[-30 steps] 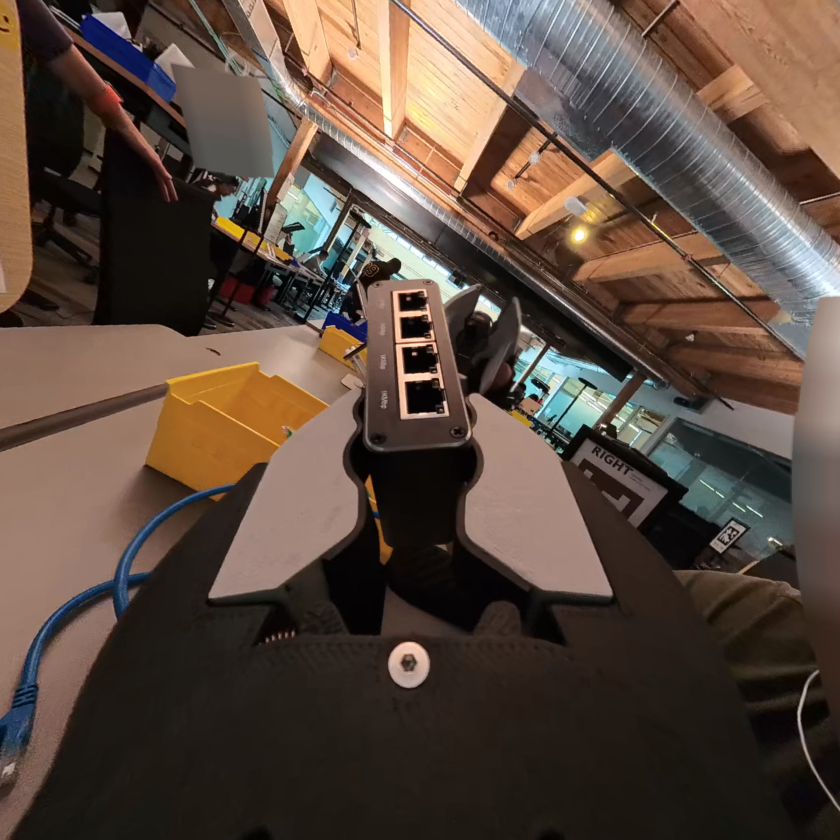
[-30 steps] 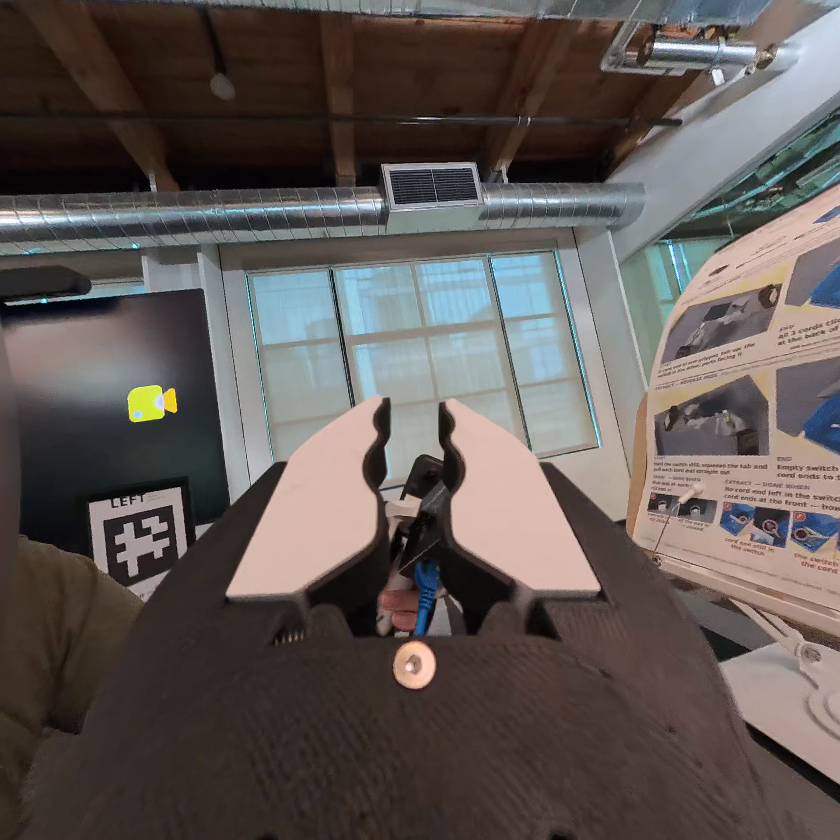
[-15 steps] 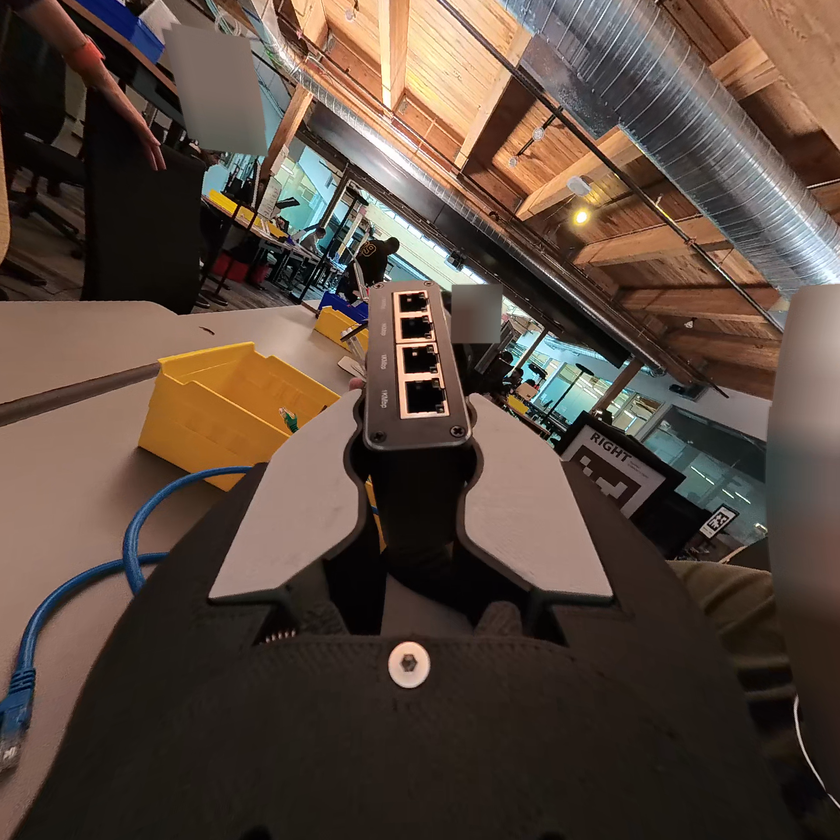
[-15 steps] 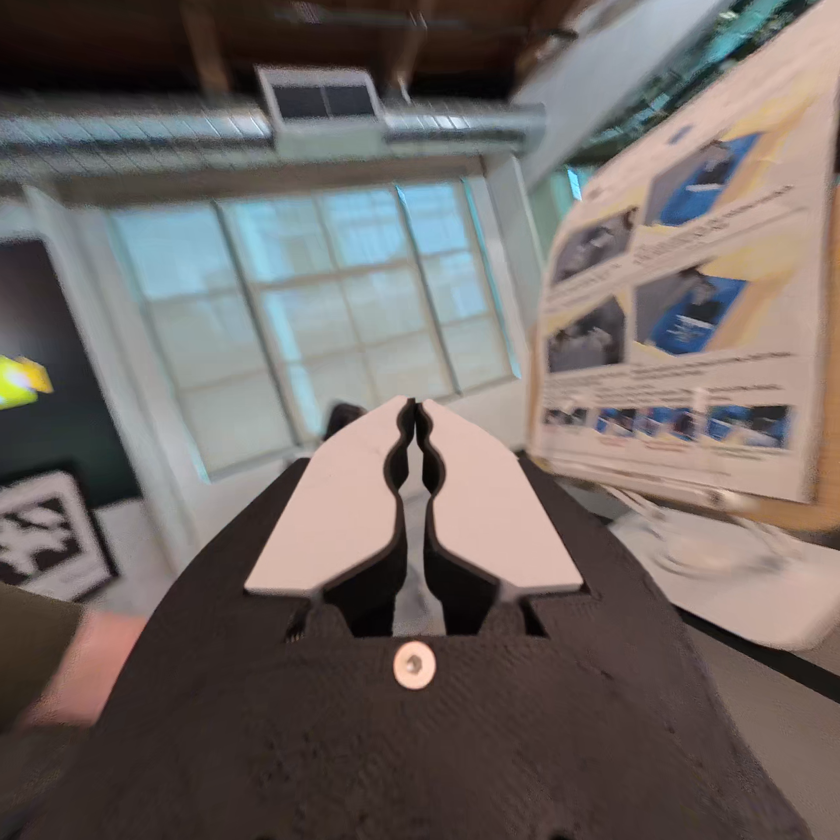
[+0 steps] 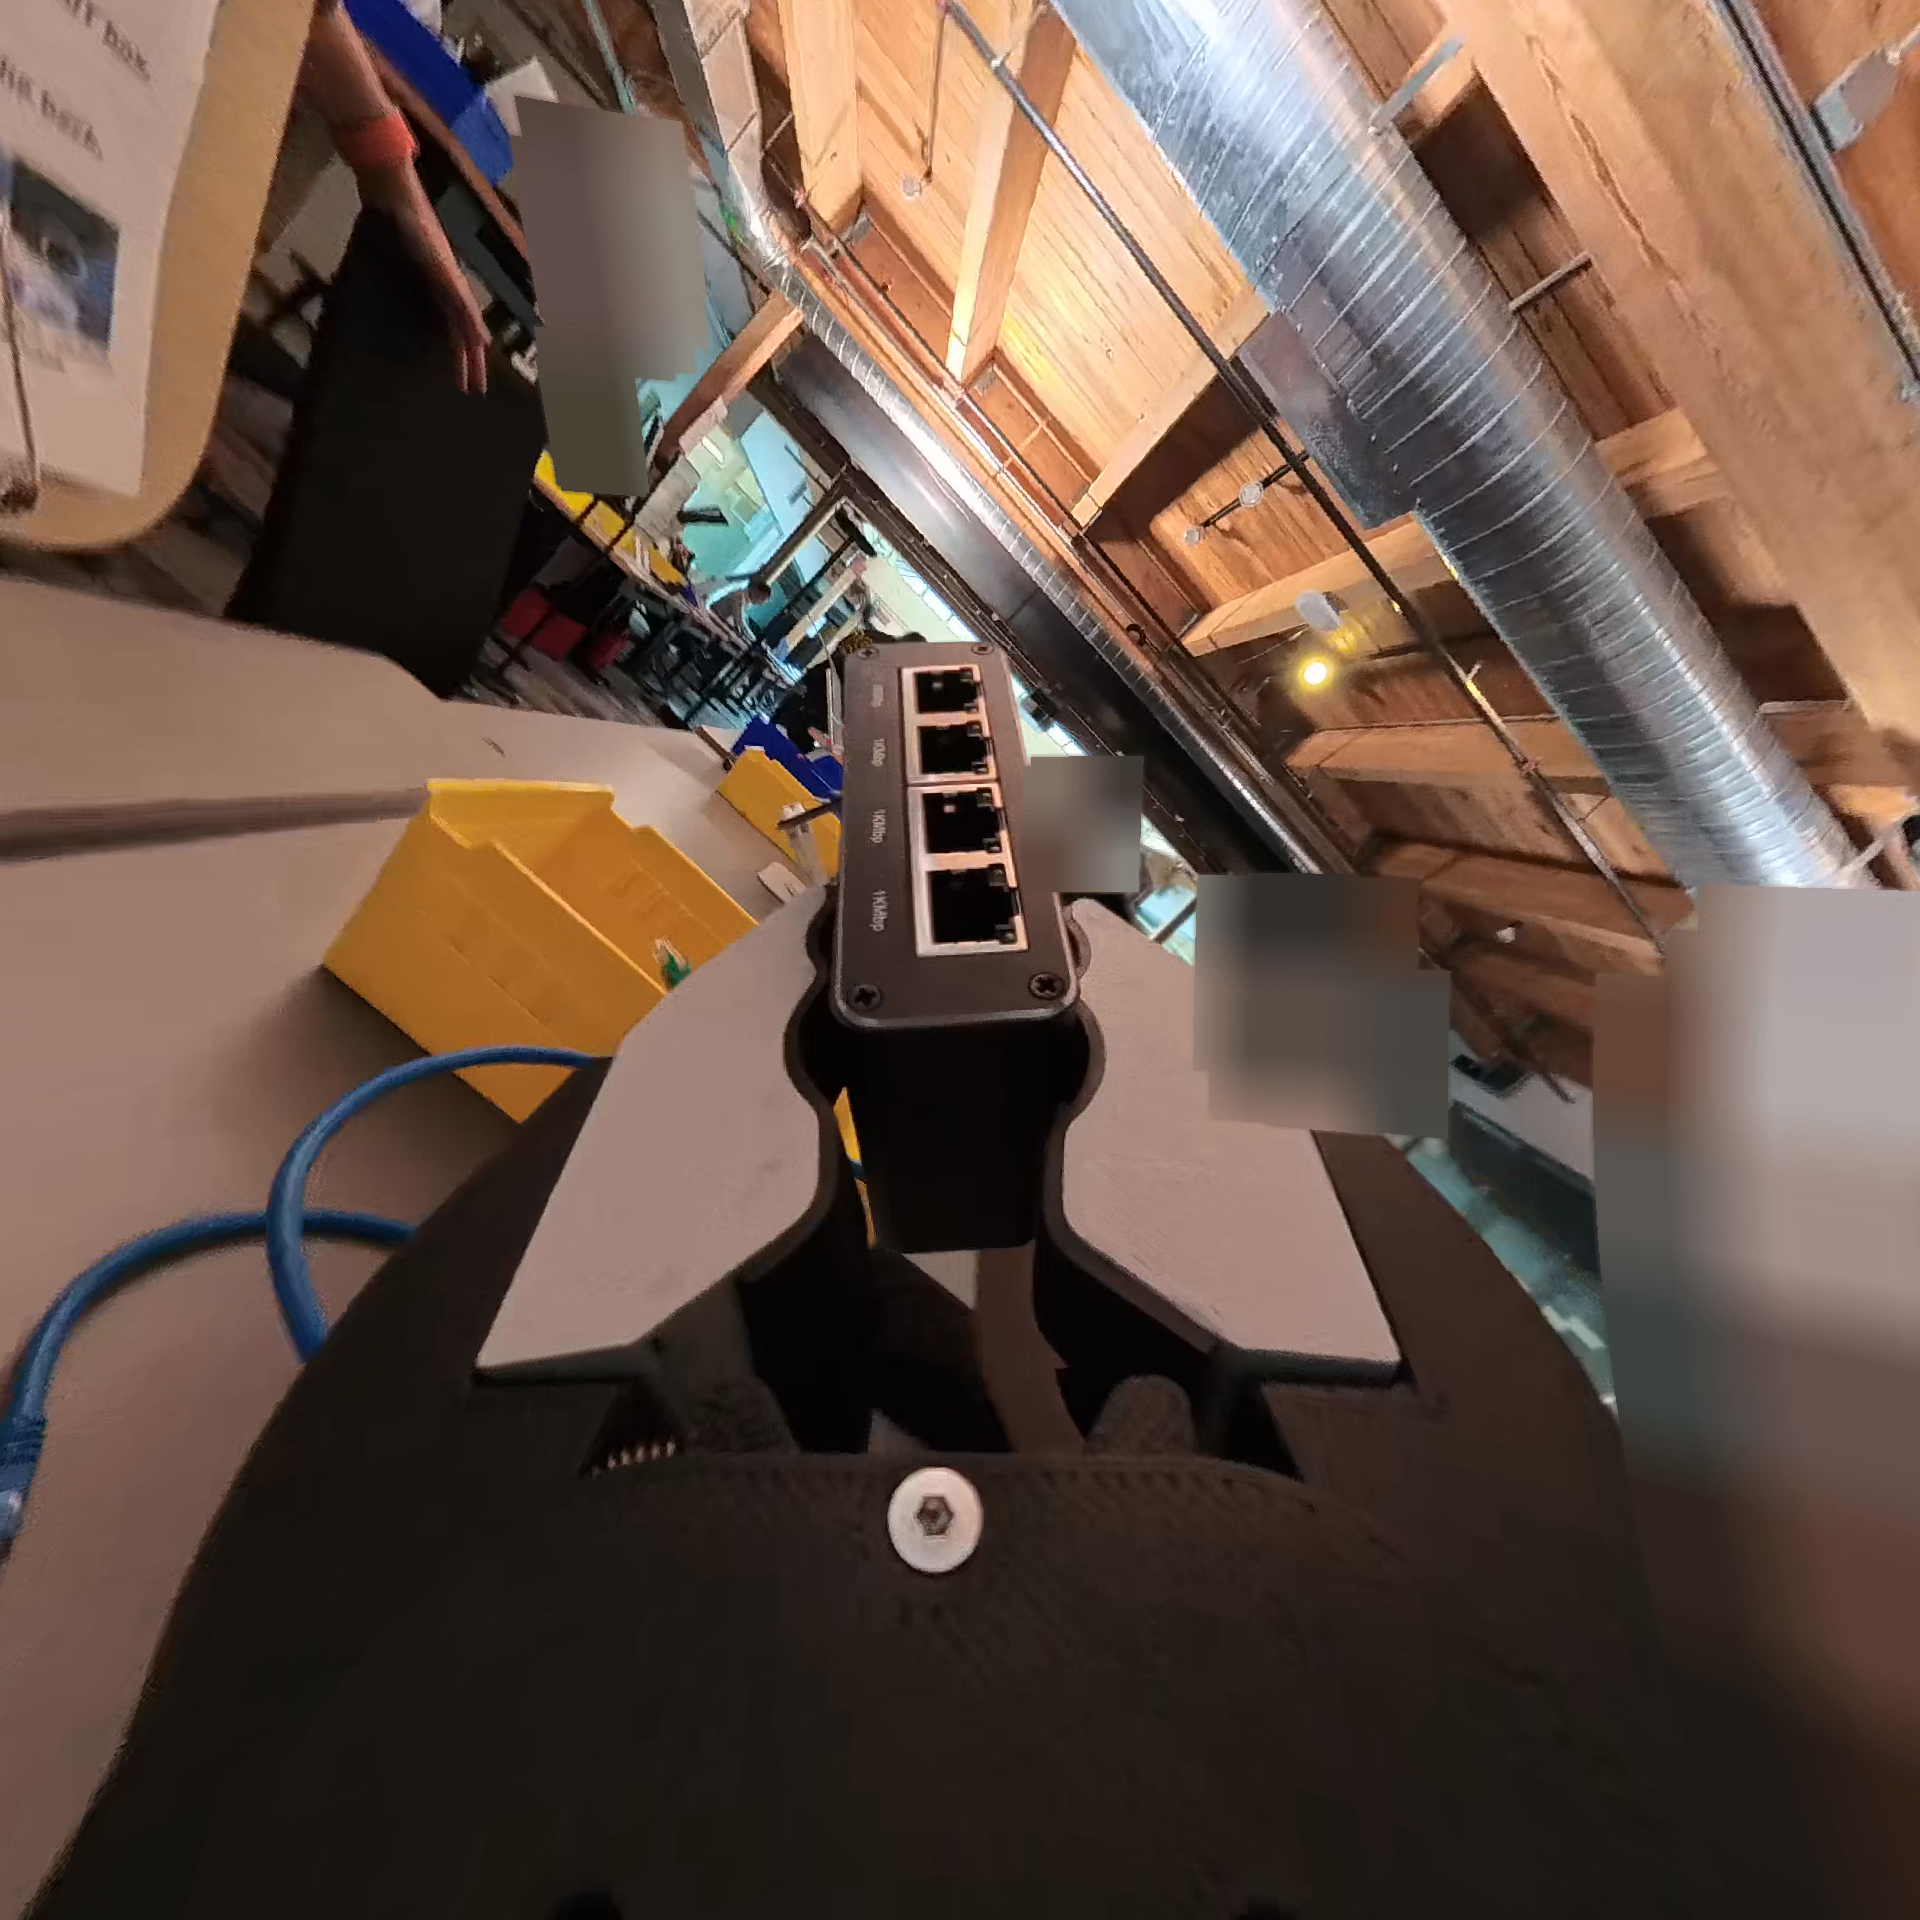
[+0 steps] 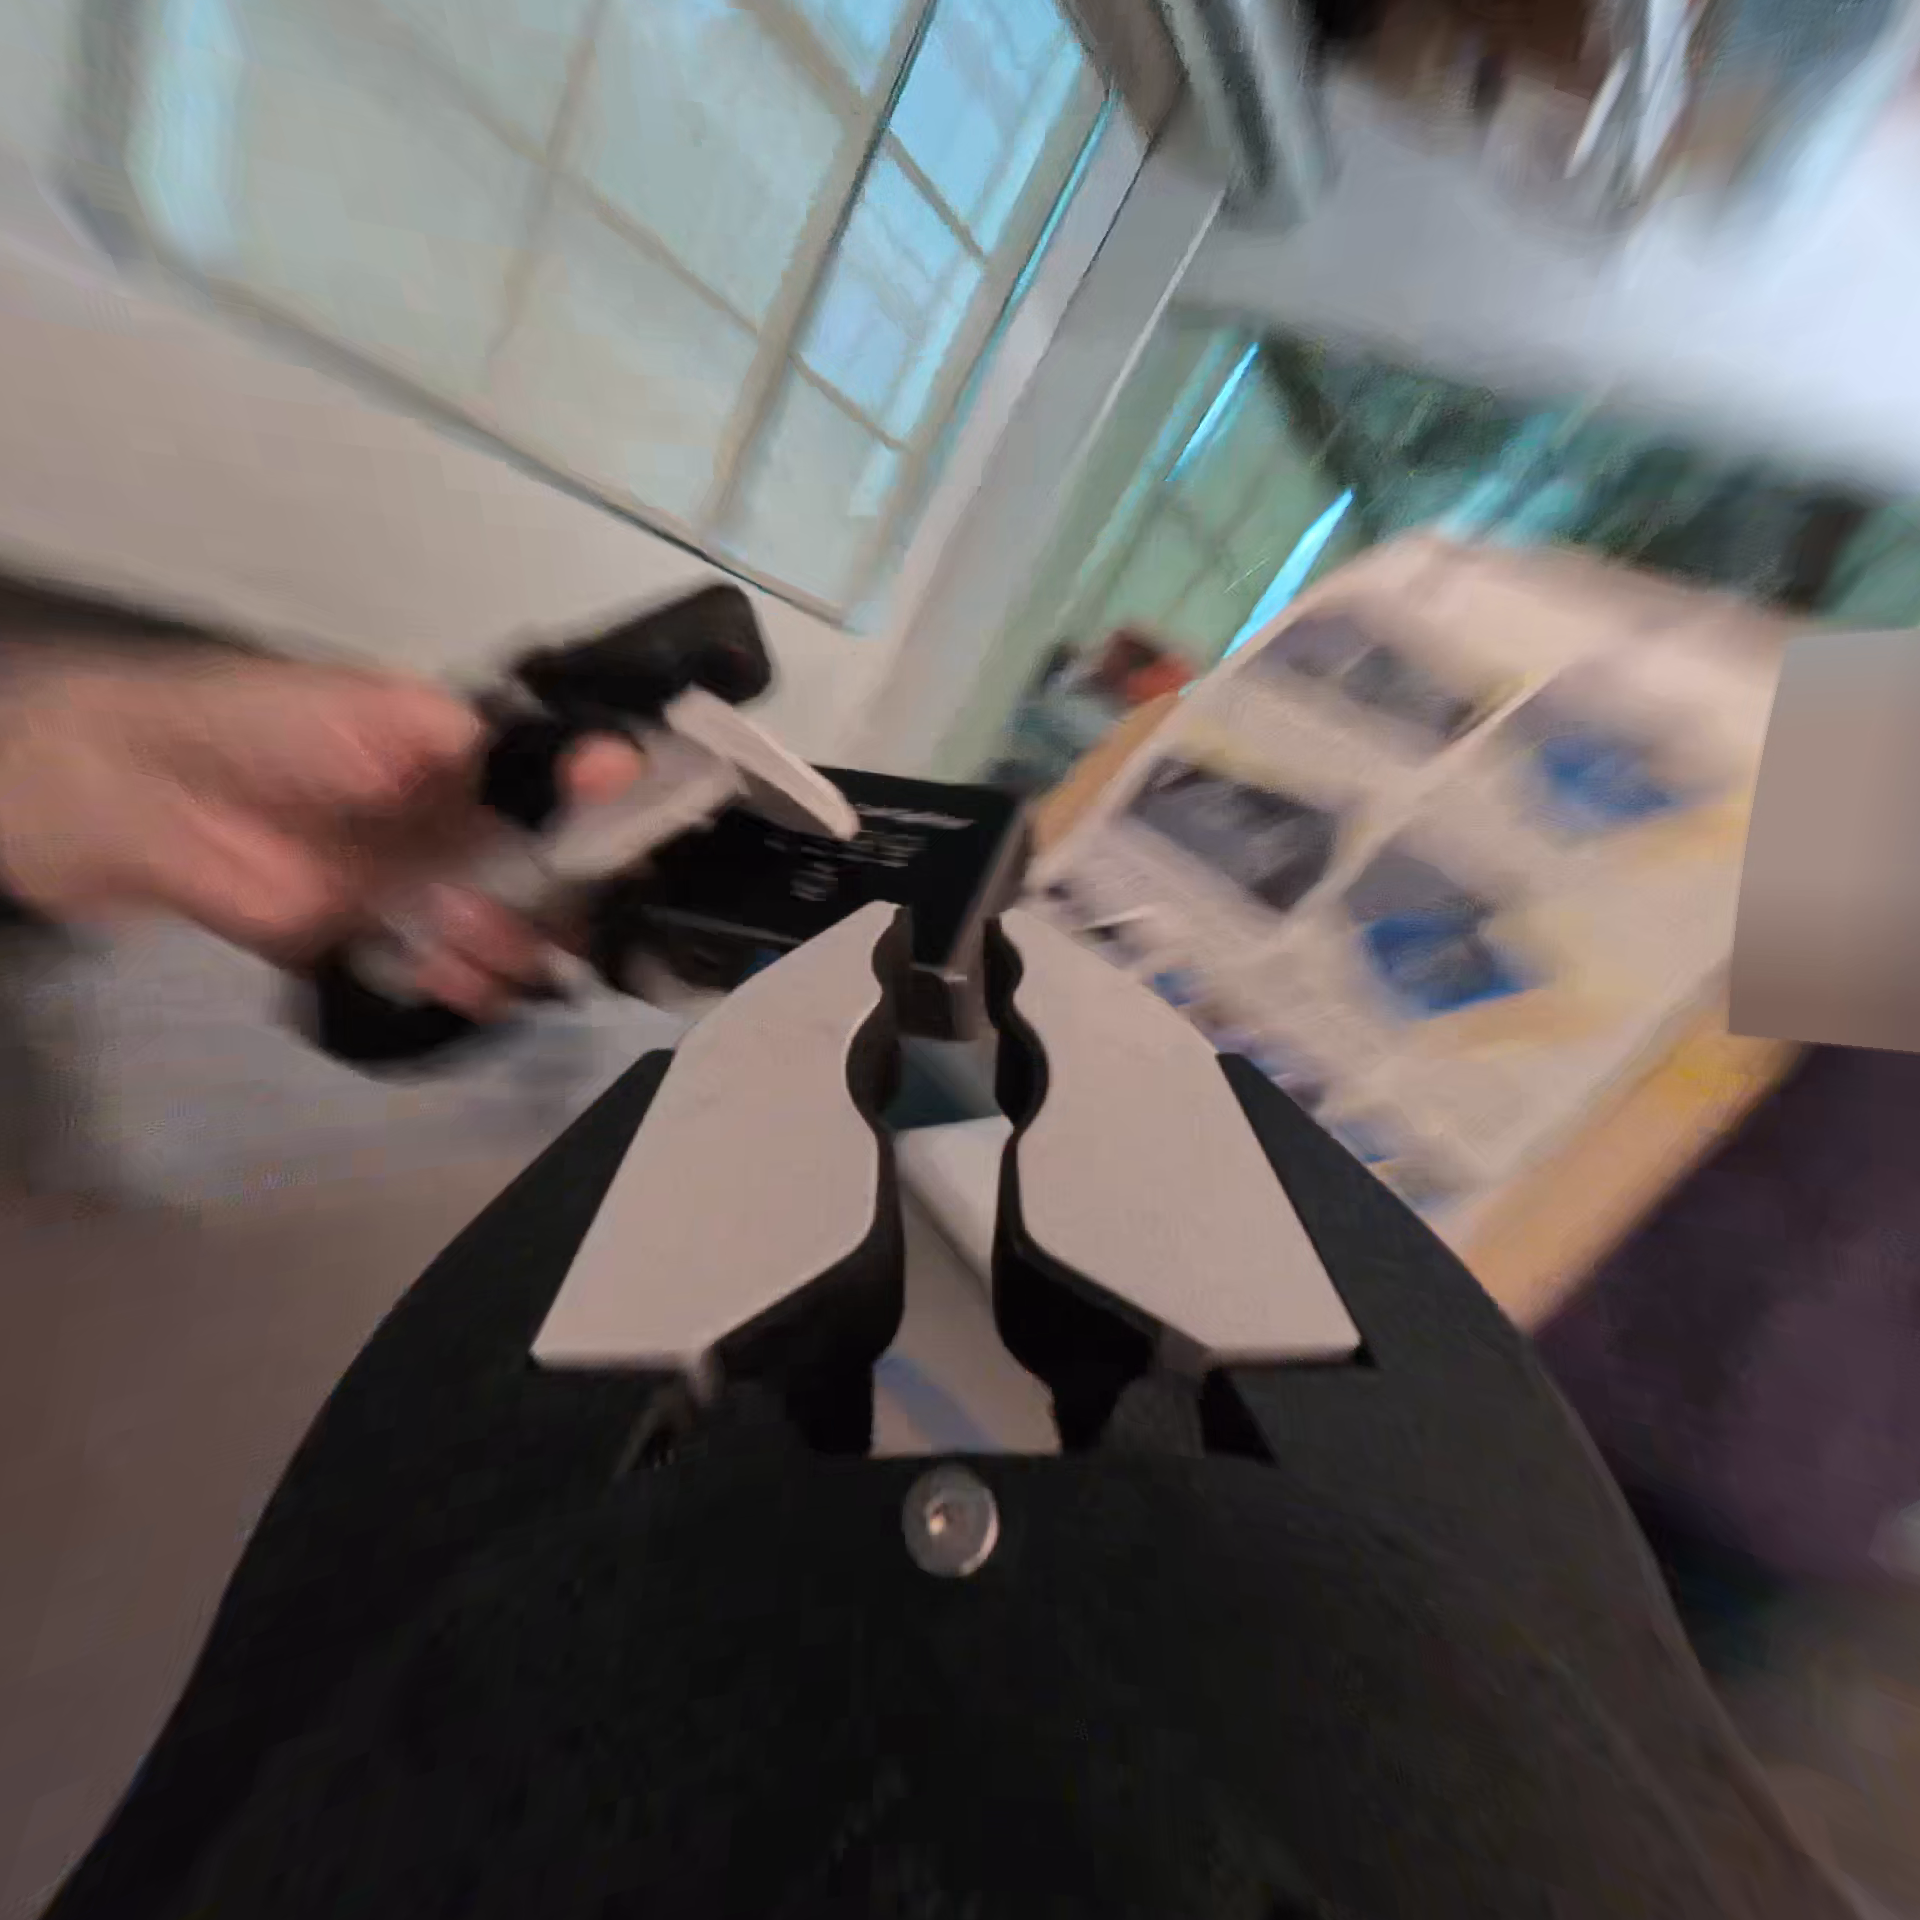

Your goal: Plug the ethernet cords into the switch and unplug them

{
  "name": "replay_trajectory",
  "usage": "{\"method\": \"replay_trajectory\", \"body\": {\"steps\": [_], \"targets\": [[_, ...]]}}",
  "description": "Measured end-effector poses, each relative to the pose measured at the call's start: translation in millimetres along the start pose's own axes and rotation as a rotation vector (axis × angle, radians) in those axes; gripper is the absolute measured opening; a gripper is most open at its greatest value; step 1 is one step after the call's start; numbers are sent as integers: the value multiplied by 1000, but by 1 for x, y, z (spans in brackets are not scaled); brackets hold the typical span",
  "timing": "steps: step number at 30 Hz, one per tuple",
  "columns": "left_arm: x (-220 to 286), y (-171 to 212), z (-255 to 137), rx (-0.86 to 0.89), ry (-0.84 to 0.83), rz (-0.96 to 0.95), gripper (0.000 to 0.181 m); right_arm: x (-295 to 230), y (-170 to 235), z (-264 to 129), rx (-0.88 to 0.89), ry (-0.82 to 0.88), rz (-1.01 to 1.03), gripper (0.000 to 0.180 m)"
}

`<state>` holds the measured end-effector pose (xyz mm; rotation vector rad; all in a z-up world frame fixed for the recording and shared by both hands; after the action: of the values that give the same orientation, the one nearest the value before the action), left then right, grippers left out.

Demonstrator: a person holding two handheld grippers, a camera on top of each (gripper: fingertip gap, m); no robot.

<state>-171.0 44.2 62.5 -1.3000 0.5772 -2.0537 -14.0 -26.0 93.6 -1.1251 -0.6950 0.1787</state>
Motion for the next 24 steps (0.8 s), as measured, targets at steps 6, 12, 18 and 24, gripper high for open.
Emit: {"method": "replay_trajectory", "body": {"steps": [6, 12, 18, 24], "targets": [[7, 2, 5, -75, -60, 128, 36, -3, 16, 12, -89, -334, 490, 26], [7, 2, 5, -83, -49, 136, 36, 68, -28, -36, 107, -24, 213, 30], [14, 15, 19, -173, -17, 163, 36, 185, -97, -157, 405, 50, 575, 51], [39, 62, 60, -354, 140, 141, 37, 249, -99, -238, -149, 278, 341, 58]]}}
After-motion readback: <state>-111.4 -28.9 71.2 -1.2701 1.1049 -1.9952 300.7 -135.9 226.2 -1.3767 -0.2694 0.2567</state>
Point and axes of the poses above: each gripper's, where its closed fingertips meet, z out along the fingers, y out of its underside, x = y × z across the jaws, the point moved 7 cm from there along -z, back along the fingers, and after that the axes turned 11 degrees about y, right-handed, at the moved point
